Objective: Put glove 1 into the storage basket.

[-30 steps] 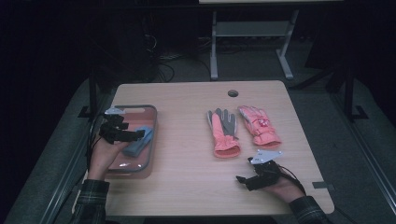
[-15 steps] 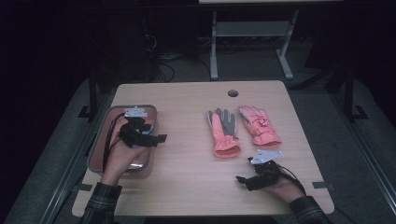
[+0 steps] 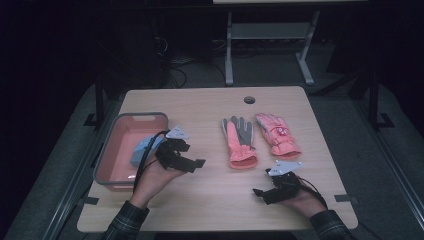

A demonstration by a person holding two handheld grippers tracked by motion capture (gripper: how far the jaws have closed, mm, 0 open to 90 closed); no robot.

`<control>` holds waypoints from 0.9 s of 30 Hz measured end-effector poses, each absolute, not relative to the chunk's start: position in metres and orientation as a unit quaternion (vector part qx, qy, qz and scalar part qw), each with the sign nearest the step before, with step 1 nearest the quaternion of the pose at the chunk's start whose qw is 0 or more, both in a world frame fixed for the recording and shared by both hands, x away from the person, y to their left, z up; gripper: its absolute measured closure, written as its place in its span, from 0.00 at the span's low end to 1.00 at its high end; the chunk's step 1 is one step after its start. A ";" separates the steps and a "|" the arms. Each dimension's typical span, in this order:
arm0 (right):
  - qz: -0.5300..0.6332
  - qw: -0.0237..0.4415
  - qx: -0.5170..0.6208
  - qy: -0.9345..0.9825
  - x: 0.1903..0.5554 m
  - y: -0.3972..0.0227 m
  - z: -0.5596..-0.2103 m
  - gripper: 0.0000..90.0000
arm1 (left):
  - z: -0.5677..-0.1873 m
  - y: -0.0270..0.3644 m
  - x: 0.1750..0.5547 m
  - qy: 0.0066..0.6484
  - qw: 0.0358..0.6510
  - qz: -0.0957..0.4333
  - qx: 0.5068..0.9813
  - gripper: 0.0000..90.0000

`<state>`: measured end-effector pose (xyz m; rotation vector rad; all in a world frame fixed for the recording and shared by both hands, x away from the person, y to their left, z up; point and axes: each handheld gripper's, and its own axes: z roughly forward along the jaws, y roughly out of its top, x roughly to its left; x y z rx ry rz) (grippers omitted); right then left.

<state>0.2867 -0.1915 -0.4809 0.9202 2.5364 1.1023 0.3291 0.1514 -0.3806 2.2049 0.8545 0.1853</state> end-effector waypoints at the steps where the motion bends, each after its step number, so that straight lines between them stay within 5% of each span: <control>1: 0.376 0.113 0.314 0.865 0.287 -0.191 -0.481 0.14 | -0.383 0.147 0.327 0.331 0.373 0.070 0.864 0.20; 17: 0.372 0.114 0.319 0.864 0.287 -0.191 -0.481 0.12 | -0.428 0.122 0.307 0.291 0.362 0.079 0.882 0.20; 27: 0.351 0.099 0.325 0.872 0.288 -0.191 -0.465 0.25 | -0.455 0.124 0.295 0.282 0.356 0.079 0.887 0.17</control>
